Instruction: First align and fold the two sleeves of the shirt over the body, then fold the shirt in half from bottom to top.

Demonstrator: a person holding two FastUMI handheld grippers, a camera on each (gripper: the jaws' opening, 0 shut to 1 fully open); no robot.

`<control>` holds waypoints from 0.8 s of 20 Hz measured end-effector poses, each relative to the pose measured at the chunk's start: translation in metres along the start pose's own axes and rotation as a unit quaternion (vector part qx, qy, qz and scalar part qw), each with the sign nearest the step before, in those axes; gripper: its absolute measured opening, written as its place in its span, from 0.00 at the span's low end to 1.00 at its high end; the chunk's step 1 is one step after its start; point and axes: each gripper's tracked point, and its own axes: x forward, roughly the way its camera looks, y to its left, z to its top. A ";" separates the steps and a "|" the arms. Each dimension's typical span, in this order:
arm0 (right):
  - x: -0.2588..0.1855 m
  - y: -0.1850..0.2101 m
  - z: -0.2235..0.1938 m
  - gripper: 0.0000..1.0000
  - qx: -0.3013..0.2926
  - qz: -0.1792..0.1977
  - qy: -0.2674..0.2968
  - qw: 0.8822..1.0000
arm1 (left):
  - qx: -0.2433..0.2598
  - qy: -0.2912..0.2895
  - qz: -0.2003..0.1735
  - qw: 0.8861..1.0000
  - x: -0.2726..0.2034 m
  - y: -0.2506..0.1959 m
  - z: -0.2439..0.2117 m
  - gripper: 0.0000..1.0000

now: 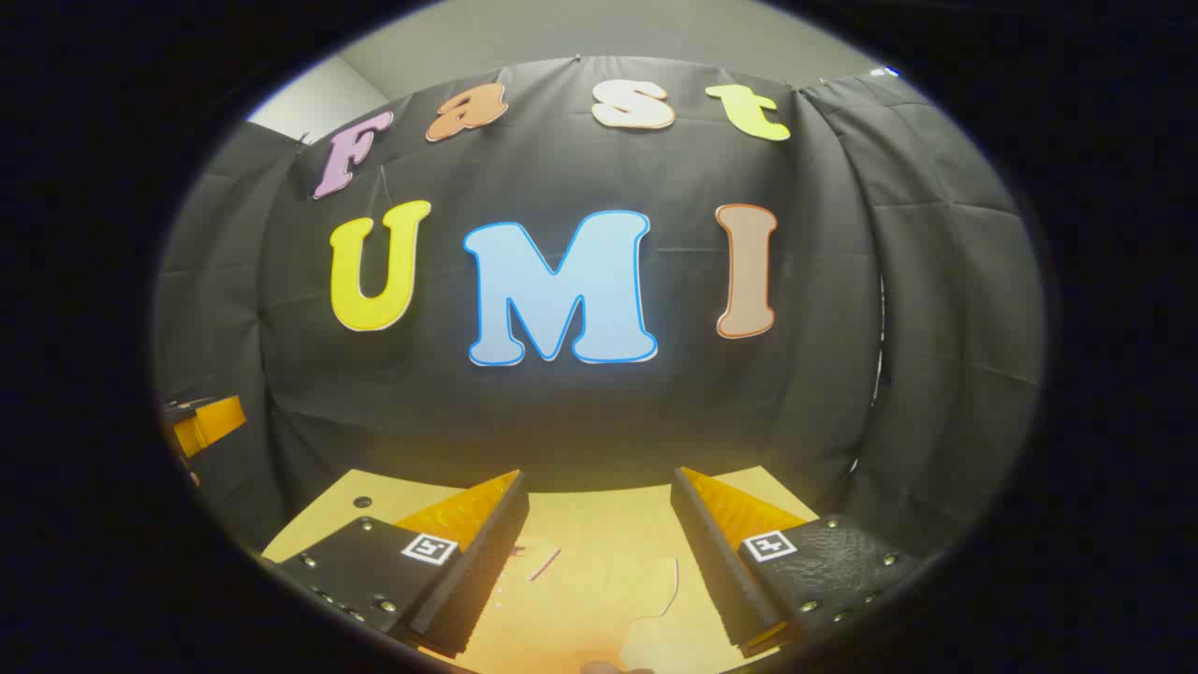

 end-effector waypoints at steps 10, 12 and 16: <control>0.012 -0.014 -0.010 0.95 -0.008 -0.009 0.015 1.000 | 0.027 0.007 -0.012 1.000 0.003 -0.016 -0.007 0.94; 0.017 -0.015 -0.012 0.95 -0.007 -0.010 0.016 1.000 | 0.032 0.005 -0.008 0.999 0.005 -0.014 -0.006 0.94; 0.035 -0.025 -0.042 0.95 -0.013 -0.016 0.043 0.999 | 0.039 0.002 -0.006 0.999 0.003 -0.014 -0.002 0.95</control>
